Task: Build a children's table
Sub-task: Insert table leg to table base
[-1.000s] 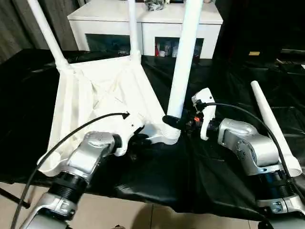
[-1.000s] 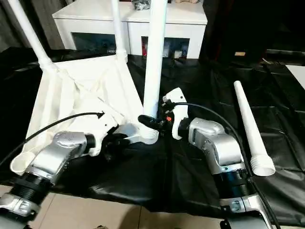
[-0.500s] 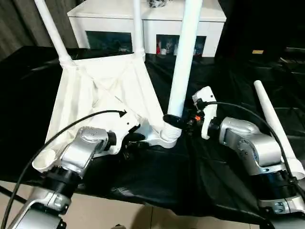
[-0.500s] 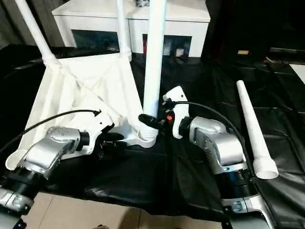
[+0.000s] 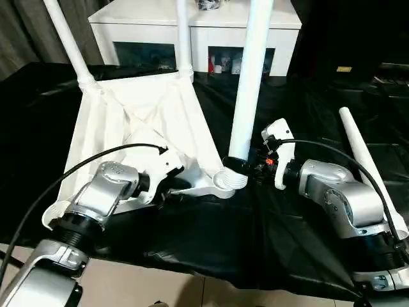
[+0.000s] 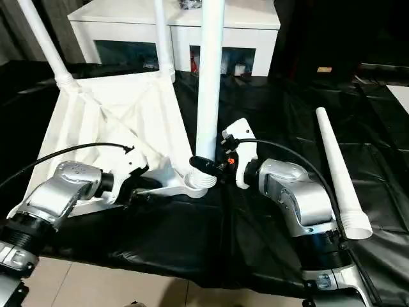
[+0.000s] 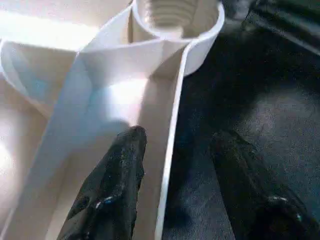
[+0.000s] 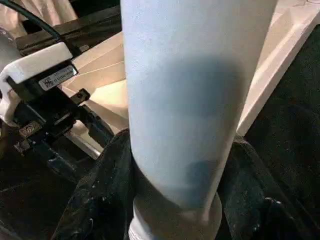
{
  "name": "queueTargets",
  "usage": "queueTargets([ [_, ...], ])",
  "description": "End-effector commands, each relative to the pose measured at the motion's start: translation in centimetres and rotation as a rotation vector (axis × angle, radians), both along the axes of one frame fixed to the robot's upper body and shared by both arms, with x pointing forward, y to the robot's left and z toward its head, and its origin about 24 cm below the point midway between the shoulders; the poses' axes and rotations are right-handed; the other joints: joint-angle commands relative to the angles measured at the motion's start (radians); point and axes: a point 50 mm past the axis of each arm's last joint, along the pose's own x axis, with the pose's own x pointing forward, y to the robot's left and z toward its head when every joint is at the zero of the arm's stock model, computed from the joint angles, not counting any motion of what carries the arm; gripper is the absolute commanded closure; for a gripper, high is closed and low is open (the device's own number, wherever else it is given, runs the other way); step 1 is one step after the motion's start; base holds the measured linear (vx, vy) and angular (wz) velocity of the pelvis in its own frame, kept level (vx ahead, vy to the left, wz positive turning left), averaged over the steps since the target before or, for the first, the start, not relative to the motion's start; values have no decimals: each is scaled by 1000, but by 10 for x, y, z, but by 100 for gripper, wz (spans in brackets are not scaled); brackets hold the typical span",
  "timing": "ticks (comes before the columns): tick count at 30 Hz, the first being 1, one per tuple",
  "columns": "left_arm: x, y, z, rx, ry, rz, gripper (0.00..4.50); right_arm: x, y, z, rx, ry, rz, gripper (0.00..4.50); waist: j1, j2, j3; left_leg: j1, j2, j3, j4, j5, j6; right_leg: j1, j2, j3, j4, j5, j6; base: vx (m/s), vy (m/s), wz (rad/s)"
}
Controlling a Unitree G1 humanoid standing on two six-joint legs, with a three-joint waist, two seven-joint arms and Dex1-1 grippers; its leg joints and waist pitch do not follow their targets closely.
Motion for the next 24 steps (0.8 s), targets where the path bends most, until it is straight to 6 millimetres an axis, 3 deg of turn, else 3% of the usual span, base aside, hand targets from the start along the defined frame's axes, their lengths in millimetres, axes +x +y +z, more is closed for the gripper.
queueTargets([
  [1, 3, 4, 0, 34, -15, 14, 208, -2, 1, 5, 6, -13, 15, 262, -4, 1, -72, 9, 13, 1, -72, -154, -10, 61, -36, 24, -65, -55, -243, 0, 0, 0],
  [3, 5, 4, 0, 24, -26, 17, 208, -2, 1, 5, 5, -13, 17, 262, -4, 1, -72, 8, 13, 0, -72, -152, -11, 62, -37, 24, -65, -52, -243, 0, 0, 0],
  [4, 6, 4, -1, 15, -30, 15, 237, -3, 2, 5, 5, -13, 20, 262, -4, 1, -73, 8, 12, 0, -72, -149, -11, 63, -37, 24, -65, -50, -243, 0, 0, 0],
  [7, 10, 3, 0, -1, -62, 13, 249, -4, 2, 4, 2, -12, 29, 262, -3, 1, -74, 8, 12, 0, -71, -141, -9, 63, -37, 23, -63, -26, -248, 0, 0, 0],
  [9, 11, 2, 1, -6, -69, 2, 289, -4, 2, 4, 1, -12, 30, 262, -2, 1, -74, 8, 13, 1, -71, -145, -10, 64, -38, 24, -63, -30, -250, 0, 0, 0],
  [12, 13, -1, 4, -19, -83, -30, 299, -4, 2, 4, -1, -12, 32, 262, -2, 2, -75, 9, 14, 0, -71, -145, -11, 64, -38, 24, -62, -23, -252, 0, 0, 0],
  [14, 13, -1, 5, -9, -75, -50, 334, -4, 1, 4, -3, -13, 34, 262, -2, 2, -75, 9, 13, 0, -71, -142, -11, 64, -38, 24, -61, -17, -253, 0, 0, 0],
  [24, 8, 11, -6, 98, -1, -97, 406, -2, 1, 5, -7, -18, 34, 262, -4, 2, -75, 9, 14, 0, -71, -144, -13, 66, -39, 24, -60, -17, -256, 0, 0, 0],
])
